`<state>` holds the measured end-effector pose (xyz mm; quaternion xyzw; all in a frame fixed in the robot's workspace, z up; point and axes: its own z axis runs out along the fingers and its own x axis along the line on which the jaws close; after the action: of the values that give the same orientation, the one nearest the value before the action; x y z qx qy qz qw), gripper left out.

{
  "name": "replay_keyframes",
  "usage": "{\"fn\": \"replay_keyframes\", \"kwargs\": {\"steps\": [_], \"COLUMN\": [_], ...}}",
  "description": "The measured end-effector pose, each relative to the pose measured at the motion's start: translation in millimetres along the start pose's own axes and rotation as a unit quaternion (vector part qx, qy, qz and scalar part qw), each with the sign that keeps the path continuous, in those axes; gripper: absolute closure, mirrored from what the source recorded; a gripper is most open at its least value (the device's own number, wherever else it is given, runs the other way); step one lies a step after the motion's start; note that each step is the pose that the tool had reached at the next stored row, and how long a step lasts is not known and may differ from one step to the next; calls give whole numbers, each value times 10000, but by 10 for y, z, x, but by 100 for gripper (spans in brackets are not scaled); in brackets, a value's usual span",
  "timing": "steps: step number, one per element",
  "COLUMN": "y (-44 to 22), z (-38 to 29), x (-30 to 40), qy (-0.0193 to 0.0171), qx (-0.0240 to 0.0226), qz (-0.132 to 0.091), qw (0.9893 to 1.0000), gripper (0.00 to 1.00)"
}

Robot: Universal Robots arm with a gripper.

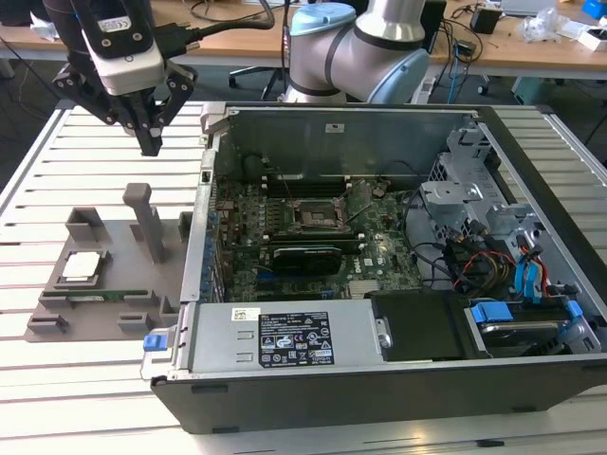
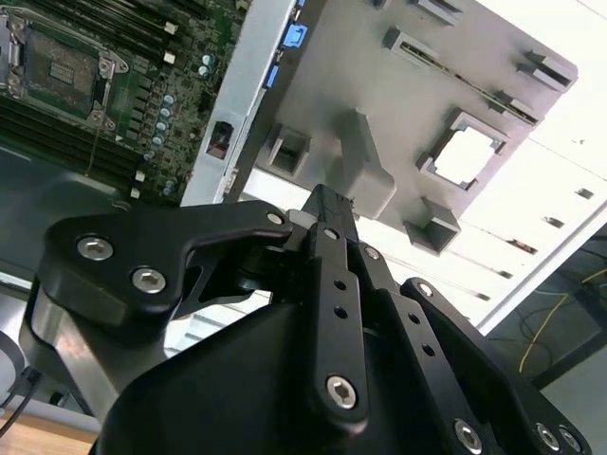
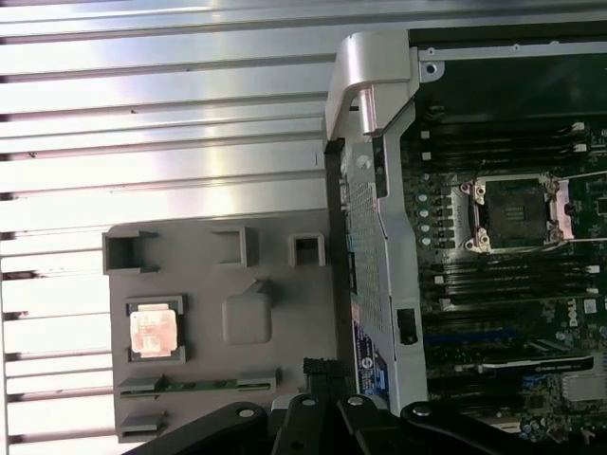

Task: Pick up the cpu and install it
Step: 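Reach for the cpu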

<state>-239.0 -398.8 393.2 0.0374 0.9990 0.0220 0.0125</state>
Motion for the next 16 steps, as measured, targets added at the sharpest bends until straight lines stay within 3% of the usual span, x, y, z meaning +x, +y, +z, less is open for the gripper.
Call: {"fn": "replay_keyframes", "kwargs": {"steps": [16], "y": [-12], "z": [-4], "x": [164], "qy": [0], "qx": [0], "qz": [0], "qw": [10000], "gripper": [89]}}
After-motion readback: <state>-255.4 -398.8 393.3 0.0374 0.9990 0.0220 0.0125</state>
